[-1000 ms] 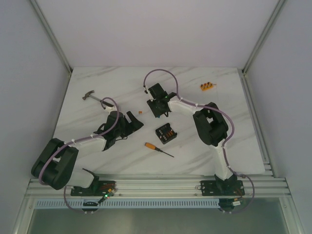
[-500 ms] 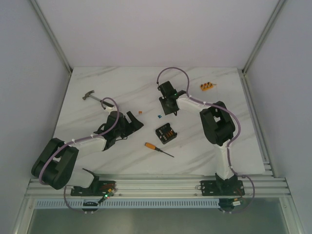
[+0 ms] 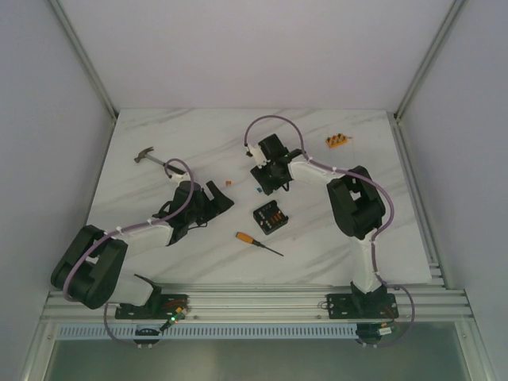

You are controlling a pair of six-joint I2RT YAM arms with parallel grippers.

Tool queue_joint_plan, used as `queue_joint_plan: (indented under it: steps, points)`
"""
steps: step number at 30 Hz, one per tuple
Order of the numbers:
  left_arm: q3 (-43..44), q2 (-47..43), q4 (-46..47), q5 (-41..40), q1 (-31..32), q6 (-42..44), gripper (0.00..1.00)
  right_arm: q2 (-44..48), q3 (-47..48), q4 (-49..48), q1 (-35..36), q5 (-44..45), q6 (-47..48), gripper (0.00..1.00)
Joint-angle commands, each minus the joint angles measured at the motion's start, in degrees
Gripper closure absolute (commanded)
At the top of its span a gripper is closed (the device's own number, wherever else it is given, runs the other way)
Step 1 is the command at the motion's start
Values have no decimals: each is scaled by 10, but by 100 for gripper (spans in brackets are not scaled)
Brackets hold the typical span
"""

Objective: Snap on the fuse box
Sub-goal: Pick up the fuse from the center of the board.

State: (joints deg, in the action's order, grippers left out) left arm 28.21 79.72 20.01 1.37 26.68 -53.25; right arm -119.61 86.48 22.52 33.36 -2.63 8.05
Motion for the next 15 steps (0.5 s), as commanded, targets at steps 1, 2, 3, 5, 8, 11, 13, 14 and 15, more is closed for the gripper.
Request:
queue_joint_plan:
  steps: [1, 2, 3, 5, 8, 11, 13, 14, 15]
  points:
    - [-4, -17, -11, -18, -3, 7, 6, -11, 20, 20, 15, -48, 73, 45]
    - [-5, -19, -13, -19, -3, 8, 5, -16, 24, 27, 17, -48, 77, 45]
    - [-5, -21, -15, -21, -3, 9, 4, -23, 29, 32, 18, -44, 78, 44]
    - [-6, -25, -18, -26, -3, 8, 2, -36, 39, 34, 19, -24, 77, 44]
    - [-6, -28, -21, -29, -4, 9, 0, -54, 54, 32, 19, -4, 72, 44]
    - [-7, -30, -23, -29, -5, 9, 0, -66, 64, 16, 18, 29, 55, 44]
    - [-8, -32, -24, -29, -5, 9, 0, -73, 73, 11, 15, 41, 46, 44]
    - [-7, -31, -24, -29, -5, 9, 0, -76, 77, 9, 13, 43, 41, 45]
    - [-8, -32, -24, -29, -5, 9, 0, -81, 82, 9, 12, 44, 37, 44]
